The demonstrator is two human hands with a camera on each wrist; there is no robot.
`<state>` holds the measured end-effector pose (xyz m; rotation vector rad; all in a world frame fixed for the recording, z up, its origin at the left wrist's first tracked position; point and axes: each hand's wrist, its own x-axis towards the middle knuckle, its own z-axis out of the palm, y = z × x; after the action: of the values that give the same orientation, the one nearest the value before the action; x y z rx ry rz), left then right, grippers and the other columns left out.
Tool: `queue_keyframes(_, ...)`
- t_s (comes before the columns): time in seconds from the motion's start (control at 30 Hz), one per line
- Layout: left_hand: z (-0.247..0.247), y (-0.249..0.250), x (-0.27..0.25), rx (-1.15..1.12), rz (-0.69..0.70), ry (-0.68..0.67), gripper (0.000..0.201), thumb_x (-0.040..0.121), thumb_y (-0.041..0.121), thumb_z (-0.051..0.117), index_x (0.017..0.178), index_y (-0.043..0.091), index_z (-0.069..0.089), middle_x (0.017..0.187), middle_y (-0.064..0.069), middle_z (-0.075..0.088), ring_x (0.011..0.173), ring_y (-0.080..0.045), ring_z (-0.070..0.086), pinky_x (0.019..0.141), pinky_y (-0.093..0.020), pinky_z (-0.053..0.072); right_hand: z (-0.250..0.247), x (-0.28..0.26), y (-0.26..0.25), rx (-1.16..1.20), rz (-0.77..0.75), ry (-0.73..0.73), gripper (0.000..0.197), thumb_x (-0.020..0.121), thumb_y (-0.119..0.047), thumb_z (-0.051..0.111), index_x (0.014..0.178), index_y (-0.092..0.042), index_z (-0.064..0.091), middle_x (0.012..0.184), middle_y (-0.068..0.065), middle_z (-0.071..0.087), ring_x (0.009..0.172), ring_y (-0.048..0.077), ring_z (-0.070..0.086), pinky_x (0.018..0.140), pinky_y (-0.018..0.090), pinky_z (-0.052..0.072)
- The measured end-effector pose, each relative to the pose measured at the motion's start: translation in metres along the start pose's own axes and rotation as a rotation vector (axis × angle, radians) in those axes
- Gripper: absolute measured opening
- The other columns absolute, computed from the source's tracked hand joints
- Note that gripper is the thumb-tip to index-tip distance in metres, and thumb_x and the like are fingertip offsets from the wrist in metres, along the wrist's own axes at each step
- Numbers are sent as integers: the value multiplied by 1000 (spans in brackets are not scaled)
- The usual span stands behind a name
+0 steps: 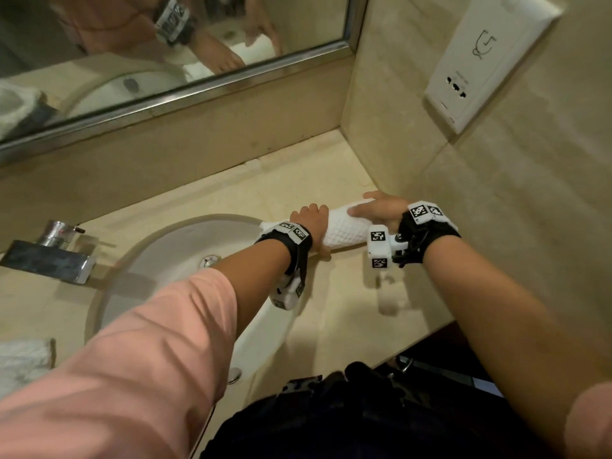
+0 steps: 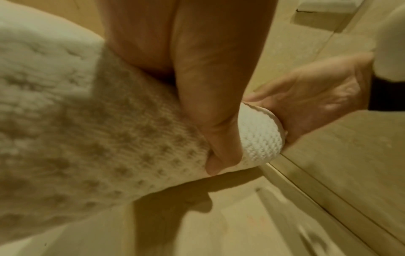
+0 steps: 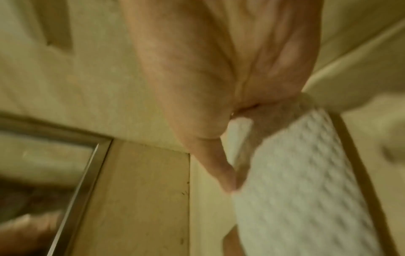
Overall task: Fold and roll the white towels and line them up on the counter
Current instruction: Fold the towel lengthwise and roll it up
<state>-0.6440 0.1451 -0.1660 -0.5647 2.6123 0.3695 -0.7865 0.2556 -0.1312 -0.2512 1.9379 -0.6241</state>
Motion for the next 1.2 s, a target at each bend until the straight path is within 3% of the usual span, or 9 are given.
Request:
queue_keyframes(0.2,-6,-10,2,-69,45,-27,96,57,49,85,130,12,36,124,-10,48,112,-30,50,89,-41,45,-4,42,25,305,194,39,69,53,-62,80,103,-17,67,98,12,74,90,33,70,90,53,48)
queue_keyframes(0.4,-12,-22,1,-227,115,-58,93,60,57,80,135,19,38,123,-5,42,109,-24,51,94,-41,47,2,19,20,416,124,67,49,56,-44,87,96,-17,74,95,7,75,82,26,71,84,45,53)
queue_keyframes(0.57,-15,-50,-10,-250,17,-68,85,71,82,49,138,30,41,129,-5,43,116,-27,49,99,-41,42,-1,20,11,173,68,137,28,86,-43,65,75,-24,49,35,-23,52,68,11,54,72,23,46)
queue_keyframes(0.7,-8,-84,-28,-443,-236,-48,107,57,93,43,136,22,46,134,-7,46,119,-28,49,99,-41,43,-7,63,28,188,124,124,61,45,-59,85,89,-17,74,80,-1,76,90,28,70,93,40,50)
queue_keyframes(0.77,0,-96,-38,-720,-385,-58,117,46,93,50,134,16,47,133,-6,51,117,-27,51,93,-38,45,-5,56,26,142,100,142,50,54,-56,83,84,-19,71,68,-9,73,83,20,68,95,36,49)
queue_keyframes(0.83,2,-97,-52,-1037,-483,-210,100,58,86,57,132,19,49,131,-4,53,114,-25,52,87,-35,45,-8,59,25,72,81,132,33,73,-53,73,77,-24,59,47,-20,62,75,12,58,93,30,45)
queue_keyframes(0.93,0,-90,-61,-1333,-467,-333,49,83,63,56,108,21,60,116,-11,58,100,-28,57,87,-38,50,-15,88,40,84,128,138,61,45,-66,83,87,-23,72,76,-8,75,80,21,70,92,36,49)
queue_keyframes(1.07,-5,-82,-65,-1511,-479,-316,44,86,50,62,111,14,61,115,-16,61,103,-32,60,101,-54,43,-6,47,19,92,72,126,25,79,-52,67,81,-31,55,50,-22,63,76,9,53,83,29,48)
queue_keyframes(1.2,-3,-77,-70,-1607,-492,-266,24,95,36,53,98,13,59,88,-6,63,77,-23,59,78,-35,48,-10,52,25,108,105,74,39,54,-52,82,73,-23,66,77,0,71,79,25,63,96,43,47)
